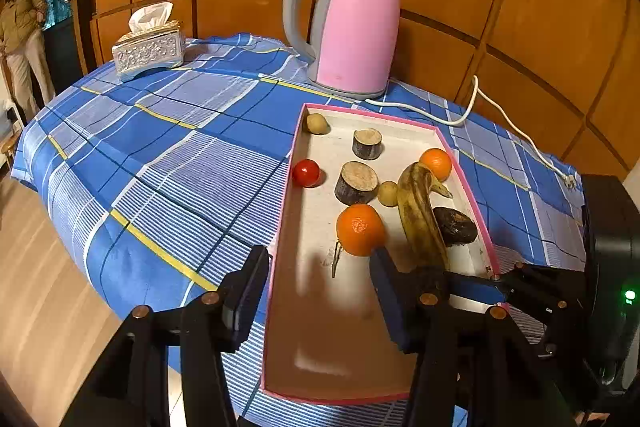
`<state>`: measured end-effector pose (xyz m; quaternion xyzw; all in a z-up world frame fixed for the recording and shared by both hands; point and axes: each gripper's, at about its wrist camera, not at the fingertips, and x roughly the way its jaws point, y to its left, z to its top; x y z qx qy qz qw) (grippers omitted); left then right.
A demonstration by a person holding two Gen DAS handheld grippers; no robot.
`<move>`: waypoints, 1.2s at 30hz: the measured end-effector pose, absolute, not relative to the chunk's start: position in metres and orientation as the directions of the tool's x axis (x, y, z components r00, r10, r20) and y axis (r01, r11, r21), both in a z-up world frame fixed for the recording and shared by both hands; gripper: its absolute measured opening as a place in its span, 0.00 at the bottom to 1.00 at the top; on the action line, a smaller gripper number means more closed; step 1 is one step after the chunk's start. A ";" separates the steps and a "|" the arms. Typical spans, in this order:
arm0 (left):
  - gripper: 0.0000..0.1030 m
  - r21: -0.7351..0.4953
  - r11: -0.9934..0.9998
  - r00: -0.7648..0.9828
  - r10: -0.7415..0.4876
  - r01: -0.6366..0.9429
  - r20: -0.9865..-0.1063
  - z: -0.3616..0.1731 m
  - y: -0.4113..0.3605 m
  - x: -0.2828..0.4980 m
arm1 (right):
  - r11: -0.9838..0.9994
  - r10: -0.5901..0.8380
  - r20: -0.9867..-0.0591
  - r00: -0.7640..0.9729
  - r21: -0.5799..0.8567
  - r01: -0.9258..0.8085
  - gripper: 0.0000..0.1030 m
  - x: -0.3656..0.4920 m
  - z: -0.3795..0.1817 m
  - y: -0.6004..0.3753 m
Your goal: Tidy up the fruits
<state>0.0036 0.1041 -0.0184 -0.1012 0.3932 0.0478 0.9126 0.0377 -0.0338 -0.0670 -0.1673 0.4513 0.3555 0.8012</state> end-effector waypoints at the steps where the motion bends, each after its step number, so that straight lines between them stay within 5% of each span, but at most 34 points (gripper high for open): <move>1: 0.52 -0.147 0.975 0.687 0.009 -0.168 -0.727 -0.018 0.105 0.003 | 0.694 0.422 -0.842 0.337 0.060 -0.717 0.42 0.039 -0.067 -0.034; 15: 0.62 -0.128 0.983 0.708 0.002 -0.131 -0.706 -0.009 0.086 -0.002 | 0.800 0.413 -0.776 0.477 0.059 -0.598 0.43 0.016 -0.039 -0.077; 32: 1.00 -0.073 0.994 0.746 0.008 -0.075 -0.666 0.001 0.052 -0.028 | 0.977 0.144 -0.702 0.698 -0.010 -0.212 0.43 -0.006 -0.020 -0.133; 36: 1.00 -0.070 0.995 0.749 0.008 -0.073 -0.662 0.003 0.050 -0.029 | 0.978 0.141 -0.700 0.701 -0.011 -0.207 0.43 -0.007 -0.019 -0.135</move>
